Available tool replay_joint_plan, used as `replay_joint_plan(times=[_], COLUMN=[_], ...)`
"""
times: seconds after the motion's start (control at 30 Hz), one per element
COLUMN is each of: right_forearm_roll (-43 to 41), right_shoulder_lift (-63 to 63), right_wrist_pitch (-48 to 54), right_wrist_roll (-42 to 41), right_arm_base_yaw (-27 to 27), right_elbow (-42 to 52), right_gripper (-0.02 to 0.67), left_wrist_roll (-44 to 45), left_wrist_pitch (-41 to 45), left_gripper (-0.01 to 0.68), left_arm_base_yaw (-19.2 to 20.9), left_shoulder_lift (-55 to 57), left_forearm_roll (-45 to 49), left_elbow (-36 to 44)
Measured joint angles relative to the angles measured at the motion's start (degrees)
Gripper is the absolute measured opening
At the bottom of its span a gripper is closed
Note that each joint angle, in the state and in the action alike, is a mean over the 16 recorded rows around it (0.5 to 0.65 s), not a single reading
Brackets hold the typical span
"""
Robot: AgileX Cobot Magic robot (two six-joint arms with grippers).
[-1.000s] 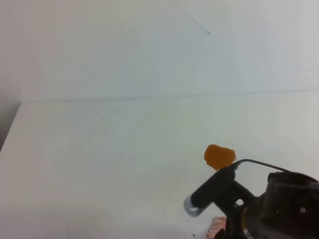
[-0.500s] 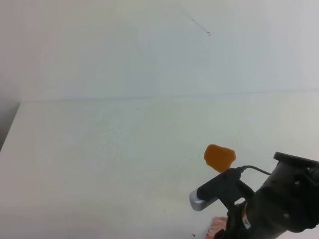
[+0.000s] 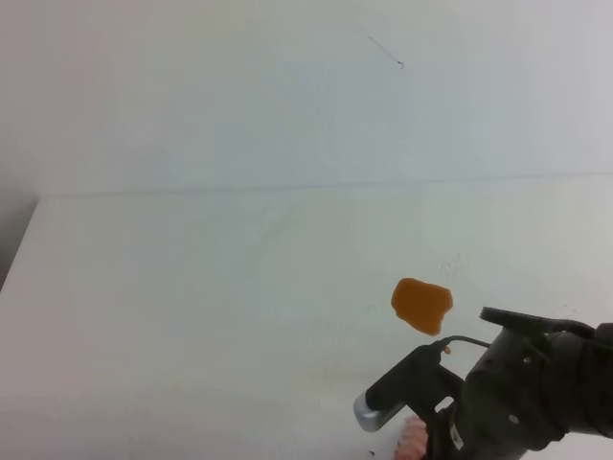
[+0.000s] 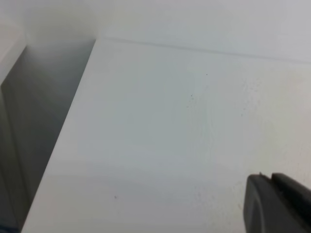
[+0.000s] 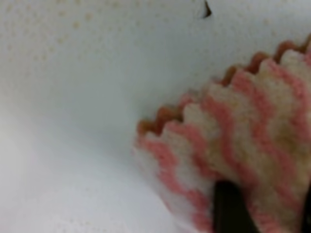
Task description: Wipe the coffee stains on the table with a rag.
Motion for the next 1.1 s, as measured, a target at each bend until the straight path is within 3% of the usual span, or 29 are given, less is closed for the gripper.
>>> replay_joint_plan(times=[0.2,0.33,0.53,0.73,1.1], right_forearm_roll=[-1.1,-5.2,-15.8,-24.5,-21.0], right_shoulder_lift=[0.3,-0.7,-2.6,-2.1,9.7], right_wrist_pitch=[0.1,1.5,5.6,8.3,6.1], right_wrist_roll=[-2.3,-2.3,-1.0,1.0,-0.3], right_arm_base_yaw=[0.0,-0.2,-2.9,-10.9,-27.2], right_elbow=[-0.6,-2.2,-8.2,-16.7,-27.4], right_gripper=[0.053,-0.001,-0.004,-0.004,-0.001], left_wrist_roll=[0.0,0.0,0.0,0.0,0.0], left_wrist_pitch=[0.0,0.0,0.0,0.0,0.0], left_gripper=[0.0,0.0,0.0,0.0,0.0], left_arm_base_yaw=[0.0,0.0,0.0,0.0,0.0], left_shoulder_lift=[0.0,0.0,0.0,0.0,0.0], left_forearm_roll=[0.0,0.0,0.0,0.0,0.1], left_elbow=[0.0,0.0,0.0,0.0,0.0])
